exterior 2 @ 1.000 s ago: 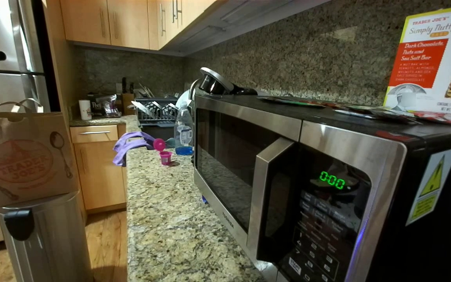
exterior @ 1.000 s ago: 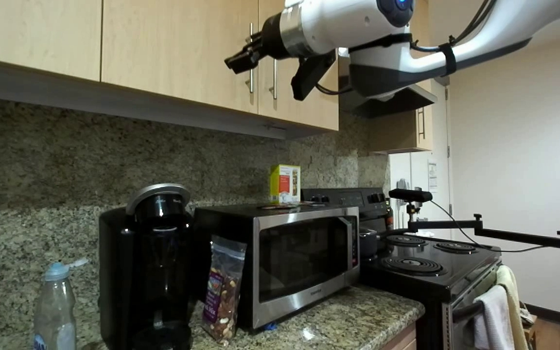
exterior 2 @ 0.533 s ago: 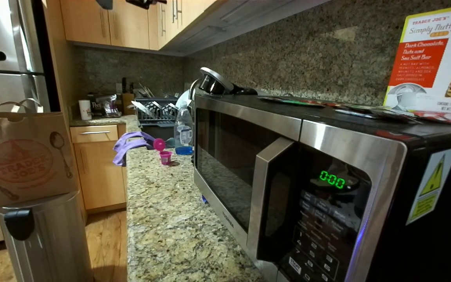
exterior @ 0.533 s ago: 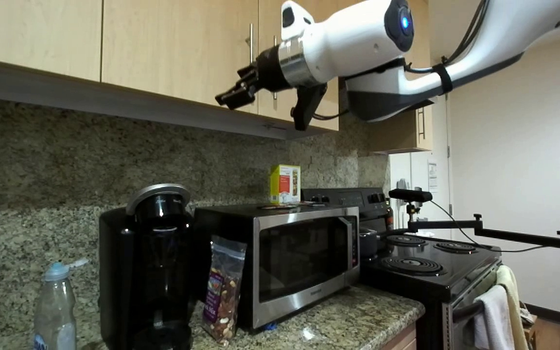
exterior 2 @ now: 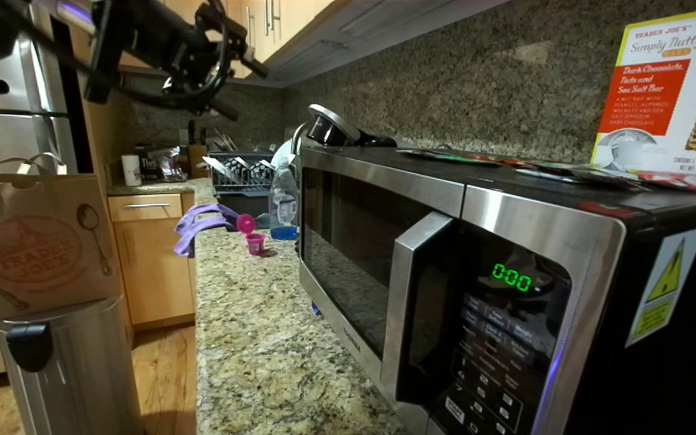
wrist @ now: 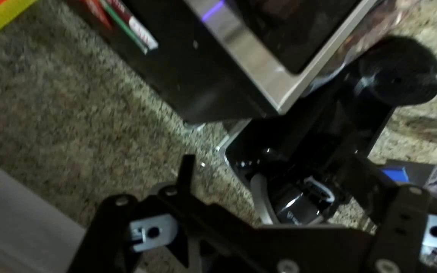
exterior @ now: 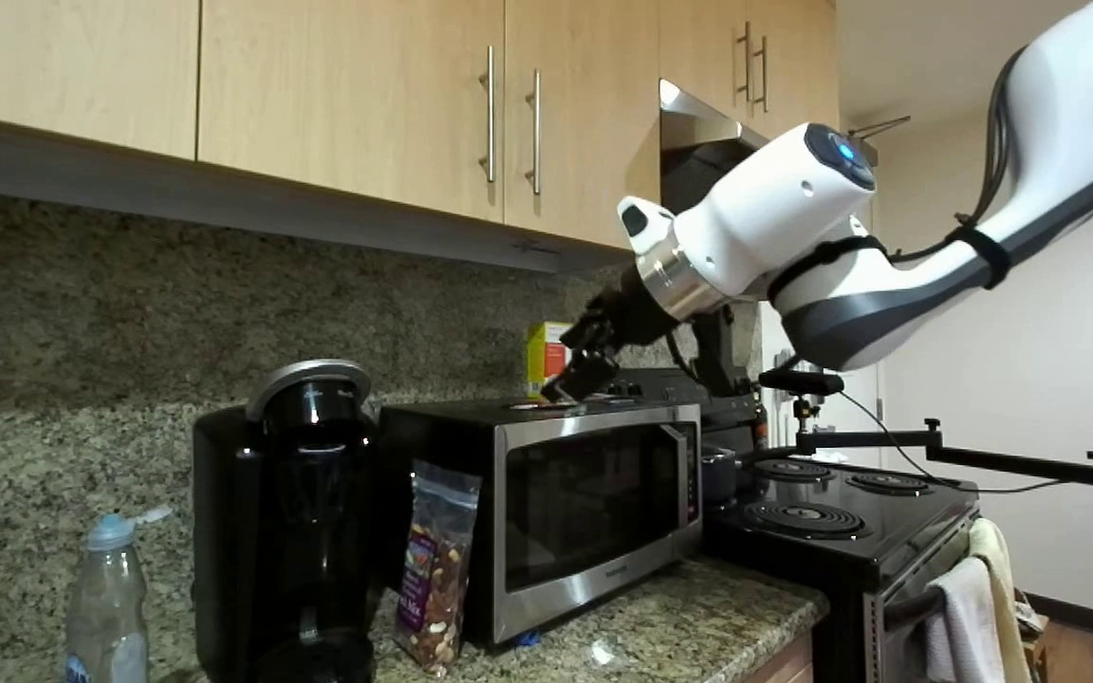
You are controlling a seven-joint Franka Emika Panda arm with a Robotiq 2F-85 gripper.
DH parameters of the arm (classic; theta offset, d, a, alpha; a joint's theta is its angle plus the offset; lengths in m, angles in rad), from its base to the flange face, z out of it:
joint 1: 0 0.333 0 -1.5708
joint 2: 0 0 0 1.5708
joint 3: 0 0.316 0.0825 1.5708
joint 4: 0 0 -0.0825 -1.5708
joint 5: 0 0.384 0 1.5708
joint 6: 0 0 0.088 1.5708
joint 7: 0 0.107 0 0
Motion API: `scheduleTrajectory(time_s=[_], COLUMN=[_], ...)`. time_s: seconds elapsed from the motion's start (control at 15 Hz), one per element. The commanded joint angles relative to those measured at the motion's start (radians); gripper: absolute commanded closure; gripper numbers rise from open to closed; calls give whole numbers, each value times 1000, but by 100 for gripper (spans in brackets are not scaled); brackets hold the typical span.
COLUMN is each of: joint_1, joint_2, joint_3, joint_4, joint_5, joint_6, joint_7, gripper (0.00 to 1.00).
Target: Open the coffee maker machine
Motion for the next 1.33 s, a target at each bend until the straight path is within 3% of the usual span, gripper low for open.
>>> scheduleTrajectory(time_s=[0.0,0.27,0.53,0.6,0.73,0.8,1.0,1.27], joint_1=[87,304,366,240,193,142,83,79], joint_2=[-149,-216,-234,-198,-165,-203,-201,-198], joint_3=[-68,-193,-219,-125,-111,-67,-25,-16], joint_4=[-184,-150,20,57,131,56,66,57], joint_5=[259,536,788,902,1002,985,1009,1007], joint_6=[-169,-512,-856,-856,-879,-821,-824,-824], joint_7=[-270,-559,-816,-901,-971,-941,-956,-954], gripper=[0,0,0,0,0,0,0,0])
